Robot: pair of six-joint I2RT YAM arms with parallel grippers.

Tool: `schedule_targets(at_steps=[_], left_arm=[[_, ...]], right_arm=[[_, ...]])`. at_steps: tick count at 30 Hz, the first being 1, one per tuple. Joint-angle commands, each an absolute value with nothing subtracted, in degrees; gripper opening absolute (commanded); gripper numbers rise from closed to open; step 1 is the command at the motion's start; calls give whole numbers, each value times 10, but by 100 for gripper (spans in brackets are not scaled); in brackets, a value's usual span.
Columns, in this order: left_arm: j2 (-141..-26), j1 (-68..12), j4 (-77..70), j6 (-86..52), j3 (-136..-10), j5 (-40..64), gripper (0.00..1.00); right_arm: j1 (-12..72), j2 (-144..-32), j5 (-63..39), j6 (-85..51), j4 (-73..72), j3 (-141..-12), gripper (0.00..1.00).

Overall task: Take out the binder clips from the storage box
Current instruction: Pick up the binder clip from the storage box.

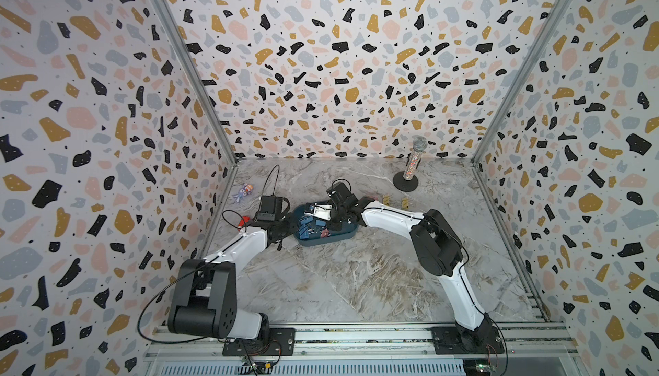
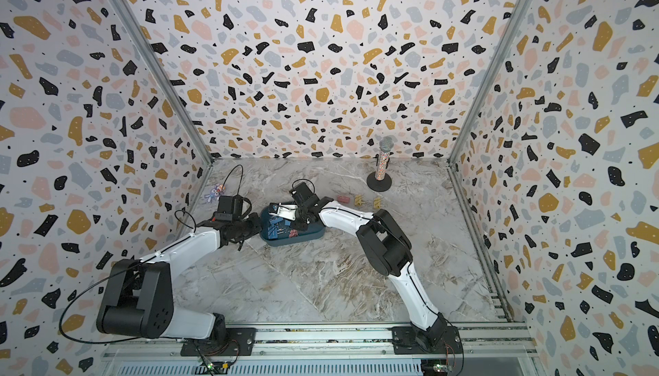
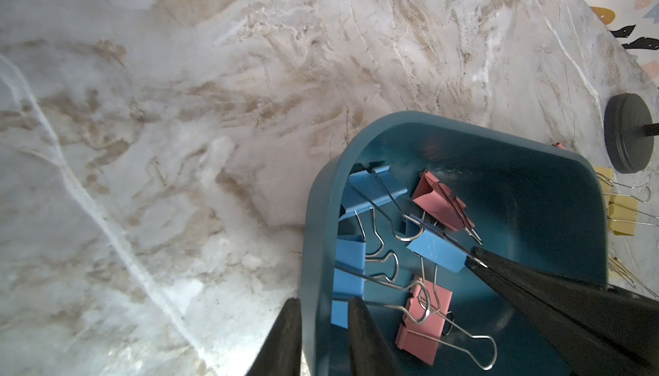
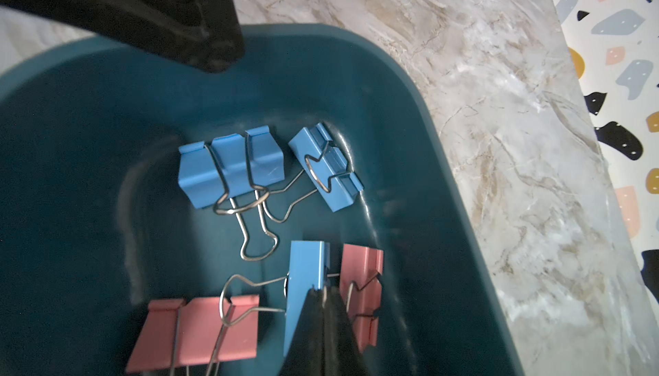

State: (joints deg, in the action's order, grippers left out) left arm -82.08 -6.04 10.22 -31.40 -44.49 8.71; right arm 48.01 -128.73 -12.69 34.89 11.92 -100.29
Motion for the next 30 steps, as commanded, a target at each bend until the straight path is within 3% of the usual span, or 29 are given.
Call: schedule_targets(at_steps=[1,16,30], left_arm=[[-811,-56,91,-316,-438,89,27],[-805,-56,92,-316,-438,89,27],[-809,-56,92,-318,-438,90,27]], right_arm=[[481,-1241,-142,341,126,-1001,0],[479,-1192,-145,335,125,-993,0],[423,-1043,-220,354,141,-871,0]])
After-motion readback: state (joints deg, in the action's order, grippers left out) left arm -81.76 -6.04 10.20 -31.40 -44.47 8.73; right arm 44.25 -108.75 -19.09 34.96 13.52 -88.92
